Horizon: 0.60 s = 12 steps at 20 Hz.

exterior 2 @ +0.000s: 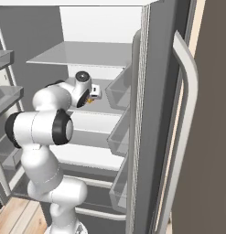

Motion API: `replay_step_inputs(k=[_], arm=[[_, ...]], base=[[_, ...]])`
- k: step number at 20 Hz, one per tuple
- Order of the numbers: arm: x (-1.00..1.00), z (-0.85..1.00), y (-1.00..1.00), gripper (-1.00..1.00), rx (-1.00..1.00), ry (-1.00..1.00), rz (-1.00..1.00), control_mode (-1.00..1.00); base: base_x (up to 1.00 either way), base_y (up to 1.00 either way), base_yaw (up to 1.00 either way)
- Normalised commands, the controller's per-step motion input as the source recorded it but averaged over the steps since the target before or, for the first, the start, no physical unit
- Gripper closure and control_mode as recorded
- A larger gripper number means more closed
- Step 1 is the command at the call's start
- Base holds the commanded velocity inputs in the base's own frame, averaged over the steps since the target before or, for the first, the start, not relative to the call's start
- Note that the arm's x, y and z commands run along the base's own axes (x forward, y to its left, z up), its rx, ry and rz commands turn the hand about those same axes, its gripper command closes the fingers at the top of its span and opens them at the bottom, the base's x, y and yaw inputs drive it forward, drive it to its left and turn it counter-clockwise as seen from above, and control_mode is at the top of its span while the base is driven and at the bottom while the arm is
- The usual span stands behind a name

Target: Pick the cheese from the fridge and the cheese grater from the cabinet and place them next to the salad bowl.

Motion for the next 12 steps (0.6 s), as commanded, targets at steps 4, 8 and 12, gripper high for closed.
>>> replay_step_inputs(k=[4,8,12], arm=[[0.19,-0.05,-0.01,-1.00,0.00,0.00,0.00,-1.00],[0.18,-0.05,-0.01,-1.00,0.00,0.00,0.00,-1.00],[0.20,-0.03,0.00,-1.00,0.00,0.00,0.00,-1.00]], base=[[0.00,0.00,0.00],[0.00,0.00,0.00],[0.00,0.00,0.00]])
